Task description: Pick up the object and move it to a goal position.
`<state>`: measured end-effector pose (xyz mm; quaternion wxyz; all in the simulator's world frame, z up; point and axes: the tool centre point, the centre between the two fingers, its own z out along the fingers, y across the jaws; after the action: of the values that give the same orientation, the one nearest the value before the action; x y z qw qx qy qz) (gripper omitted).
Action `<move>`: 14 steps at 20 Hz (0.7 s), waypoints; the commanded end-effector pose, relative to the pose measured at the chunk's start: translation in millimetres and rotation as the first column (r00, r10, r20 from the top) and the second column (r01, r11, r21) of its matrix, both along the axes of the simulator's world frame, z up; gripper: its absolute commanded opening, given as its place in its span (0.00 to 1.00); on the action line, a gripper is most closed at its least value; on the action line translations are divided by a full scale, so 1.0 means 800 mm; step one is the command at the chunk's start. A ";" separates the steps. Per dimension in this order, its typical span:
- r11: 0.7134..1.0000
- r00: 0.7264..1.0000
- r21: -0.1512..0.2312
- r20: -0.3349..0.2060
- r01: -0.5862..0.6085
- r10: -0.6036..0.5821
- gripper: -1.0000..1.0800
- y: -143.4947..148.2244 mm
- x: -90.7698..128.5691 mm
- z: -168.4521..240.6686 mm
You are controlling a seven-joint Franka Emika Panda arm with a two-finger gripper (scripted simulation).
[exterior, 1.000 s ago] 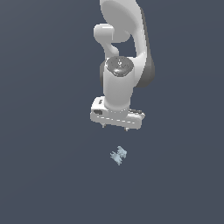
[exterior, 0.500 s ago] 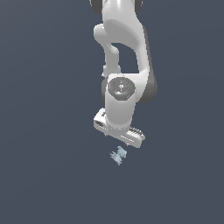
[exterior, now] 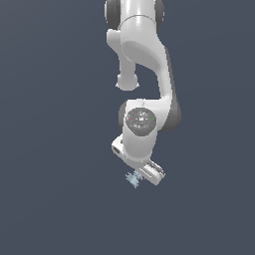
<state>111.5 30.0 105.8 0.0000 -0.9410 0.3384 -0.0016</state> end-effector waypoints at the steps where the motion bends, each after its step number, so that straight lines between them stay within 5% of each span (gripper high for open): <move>1: 0.999 0.999 0.001 -0.001 0.039 -0.039 0.96 0.002 0.005 -0.007; 14: 0.996 0.996 0.001 -0.003 0.089 -0.089 0.96 0.006 0.012 -0.023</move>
<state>121.1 34.5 90.0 0.0001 -0.9250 0.3799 -0.0001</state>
